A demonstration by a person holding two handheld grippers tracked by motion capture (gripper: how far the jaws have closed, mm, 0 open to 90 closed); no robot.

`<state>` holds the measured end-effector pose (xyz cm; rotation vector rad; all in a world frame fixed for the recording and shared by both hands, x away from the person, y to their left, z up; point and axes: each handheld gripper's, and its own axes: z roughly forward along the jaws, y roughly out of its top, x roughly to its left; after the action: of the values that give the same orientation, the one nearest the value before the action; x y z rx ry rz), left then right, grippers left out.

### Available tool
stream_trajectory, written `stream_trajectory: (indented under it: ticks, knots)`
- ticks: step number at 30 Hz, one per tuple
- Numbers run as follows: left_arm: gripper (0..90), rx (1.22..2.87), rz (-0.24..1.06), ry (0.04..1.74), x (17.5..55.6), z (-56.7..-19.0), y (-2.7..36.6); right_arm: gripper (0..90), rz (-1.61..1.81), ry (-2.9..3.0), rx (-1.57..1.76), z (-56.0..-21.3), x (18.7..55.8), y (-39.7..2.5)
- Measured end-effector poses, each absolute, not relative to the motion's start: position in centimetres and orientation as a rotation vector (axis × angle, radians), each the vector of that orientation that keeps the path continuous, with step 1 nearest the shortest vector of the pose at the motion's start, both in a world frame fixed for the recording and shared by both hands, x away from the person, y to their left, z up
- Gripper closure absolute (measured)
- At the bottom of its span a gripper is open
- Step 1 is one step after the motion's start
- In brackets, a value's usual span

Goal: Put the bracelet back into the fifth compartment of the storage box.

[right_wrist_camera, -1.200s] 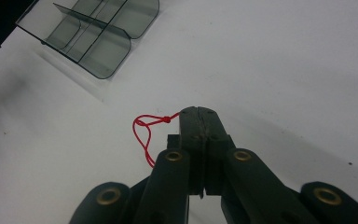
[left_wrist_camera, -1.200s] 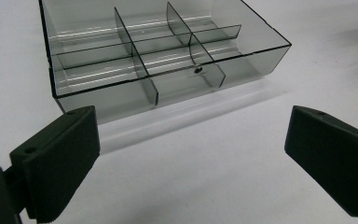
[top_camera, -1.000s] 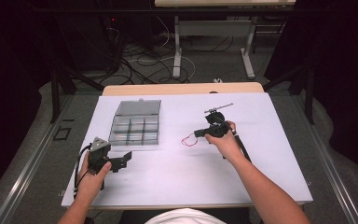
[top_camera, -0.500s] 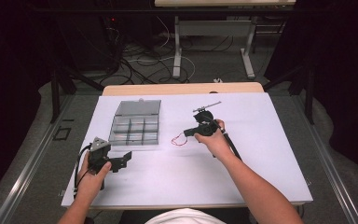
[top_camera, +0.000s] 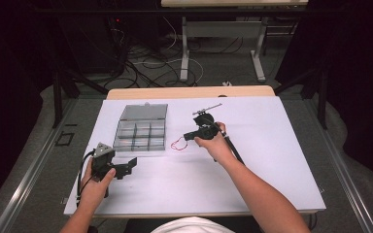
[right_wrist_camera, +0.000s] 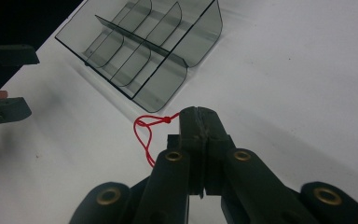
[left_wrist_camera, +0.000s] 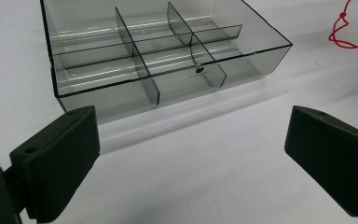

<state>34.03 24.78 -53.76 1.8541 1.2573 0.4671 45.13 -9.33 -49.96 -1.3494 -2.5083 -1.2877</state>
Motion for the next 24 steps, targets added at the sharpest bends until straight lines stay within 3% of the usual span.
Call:
stream_trajectory:
  ticks: [24]
  knots:
    - [3.3, 1.852, 0.469, 1.264, 33.9, -53.7, 25.0, 90.0, -1.311, -2.488, -1.314, -49.2, 45.9, -6.4]
